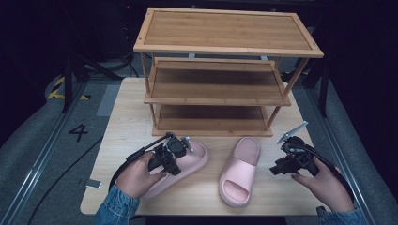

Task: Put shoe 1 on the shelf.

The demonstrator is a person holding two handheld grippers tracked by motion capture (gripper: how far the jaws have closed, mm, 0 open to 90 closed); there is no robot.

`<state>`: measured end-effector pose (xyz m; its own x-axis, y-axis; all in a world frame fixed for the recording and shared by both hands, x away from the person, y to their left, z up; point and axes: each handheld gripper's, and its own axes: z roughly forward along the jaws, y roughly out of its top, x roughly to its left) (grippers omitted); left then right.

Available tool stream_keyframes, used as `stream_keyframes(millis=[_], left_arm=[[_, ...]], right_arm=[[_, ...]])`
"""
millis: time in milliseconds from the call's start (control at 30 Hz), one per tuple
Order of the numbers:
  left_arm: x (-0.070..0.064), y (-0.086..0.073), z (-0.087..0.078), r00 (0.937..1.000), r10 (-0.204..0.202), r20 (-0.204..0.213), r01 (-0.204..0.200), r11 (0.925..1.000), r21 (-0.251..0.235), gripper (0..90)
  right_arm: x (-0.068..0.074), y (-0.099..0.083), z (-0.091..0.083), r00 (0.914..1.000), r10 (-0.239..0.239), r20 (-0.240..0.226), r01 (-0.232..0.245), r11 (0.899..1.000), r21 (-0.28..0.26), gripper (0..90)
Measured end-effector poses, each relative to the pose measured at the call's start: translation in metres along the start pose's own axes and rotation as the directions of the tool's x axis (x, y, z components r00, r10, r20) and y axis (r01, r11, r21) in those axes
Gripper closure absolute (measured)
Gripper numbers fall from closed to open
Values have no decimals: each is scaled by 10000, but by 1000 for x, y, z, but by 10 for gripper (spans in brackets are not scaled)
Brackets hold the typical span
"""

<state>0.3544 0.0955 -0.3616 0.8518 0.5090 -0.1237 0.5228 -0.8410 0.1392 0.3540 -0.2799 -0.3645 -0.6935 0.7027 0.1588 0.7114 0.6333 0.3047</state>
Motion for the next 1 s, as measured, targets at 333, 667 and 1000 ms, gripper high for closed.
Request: stream_keyframes(millis=[333,667,1000], left_arm=[[5,7,-23,9993,-326,173,330,9992,-211,837],[5,19,-53,9997,-137,202,147,9986,-505,837],[1,27,-80,10000,66,42,-63,9977,-676,836]], right_arm=[[-2,-3,0,10000,61,13,-61,10000,23,556],[-3,-9,7,9999,133,4,-133,9998,156,549],[-2,-16,8,9994,339,99,-341,9993,184,541]])
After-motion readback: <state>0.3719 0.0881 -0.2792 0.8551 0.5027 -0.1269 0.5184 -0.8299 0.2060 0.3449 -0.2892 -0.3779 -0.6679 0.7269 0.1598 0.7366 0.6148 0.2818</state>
